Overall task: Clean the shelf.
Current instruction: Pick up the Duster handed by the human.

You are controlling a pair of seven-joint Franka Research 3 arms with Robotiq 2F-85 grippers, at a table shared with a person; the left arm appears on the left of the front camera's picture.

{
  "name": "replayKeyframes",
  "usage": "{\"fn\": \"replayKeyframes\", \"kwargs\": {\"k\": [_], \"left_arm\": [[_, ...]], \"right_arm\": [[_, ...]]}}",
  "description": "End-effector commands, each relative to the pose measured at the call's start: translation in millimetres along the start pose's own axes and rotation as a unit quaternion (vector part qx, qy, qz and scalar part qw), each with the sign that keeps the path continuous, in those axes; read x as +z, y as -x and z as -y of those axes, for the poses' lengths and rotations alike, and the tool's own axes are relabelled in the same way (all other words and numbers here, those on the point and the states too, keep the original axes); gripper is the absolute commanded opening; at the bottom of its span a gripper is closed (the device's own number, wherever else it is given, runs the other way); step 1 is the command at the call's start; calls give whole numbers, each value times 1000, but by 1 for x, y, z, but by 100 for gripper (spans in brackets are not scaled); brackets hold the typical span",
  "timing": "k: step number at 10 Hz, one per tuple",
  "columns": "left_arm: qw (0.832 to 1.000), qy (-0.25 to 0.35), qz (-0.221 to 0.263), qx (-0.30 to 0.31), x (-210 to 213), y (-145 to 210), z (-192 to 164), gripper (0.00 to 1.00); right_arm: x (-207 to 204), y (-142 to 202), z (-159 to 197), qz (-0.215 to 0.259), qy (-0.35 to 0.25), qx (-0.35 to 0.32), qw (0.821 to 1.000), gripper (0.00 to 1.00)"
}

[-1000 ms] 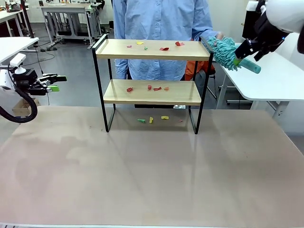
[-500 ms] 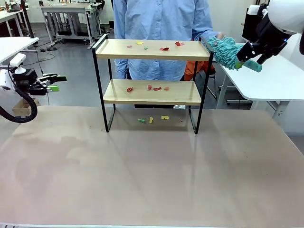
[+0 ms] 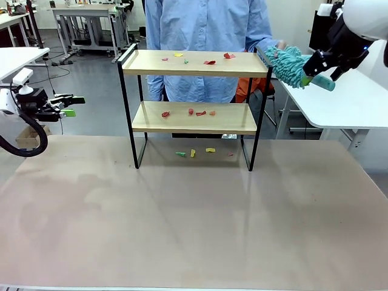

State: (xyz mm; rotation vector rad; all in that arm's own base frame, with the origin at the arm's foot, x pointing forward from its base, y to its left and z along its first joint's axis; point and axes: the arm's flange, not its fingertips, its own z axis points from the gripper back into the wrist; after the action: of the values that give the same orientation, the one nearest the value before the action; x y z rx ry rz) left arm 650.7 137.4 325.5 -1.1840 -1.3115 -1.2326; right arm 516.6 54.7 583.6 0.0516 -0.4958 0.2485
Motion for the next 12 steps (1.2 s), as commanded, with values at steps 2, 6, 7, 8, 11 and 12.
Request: {"fn": "replayKeyframes", "kwargs": {"k": [2, 6, 7, 8, 11, 12], "left_arm": [[1000, -2, 0, -8, -2, -1, 0, 100], [1000, -2, 0, -8, -2, -1, 0, 100], [1000, -2, 0, -8, -2, -1, 0, 100], [1000, -2, 0, -8, -2, -1, 0, 100], [1000, -2, 0, -8, -2, -1, 0, 100], [1000, -2, 0, -8, -2, -1, 0, 100]], "right_arm": [[6, -6, -5, -16, 22, -16, 1000, 40], [8, -7, -6, -31, 24, -22, 999, 14], [9, -7, -7, -32, 26, -22, 999, 5], [10, -8, -8, -32, 29, -23, 999, 0], [10, -8, -8, -41, 32, -33, 998, 0], [11, -8, -9, -38, 35, -40, 998, 0]]}}
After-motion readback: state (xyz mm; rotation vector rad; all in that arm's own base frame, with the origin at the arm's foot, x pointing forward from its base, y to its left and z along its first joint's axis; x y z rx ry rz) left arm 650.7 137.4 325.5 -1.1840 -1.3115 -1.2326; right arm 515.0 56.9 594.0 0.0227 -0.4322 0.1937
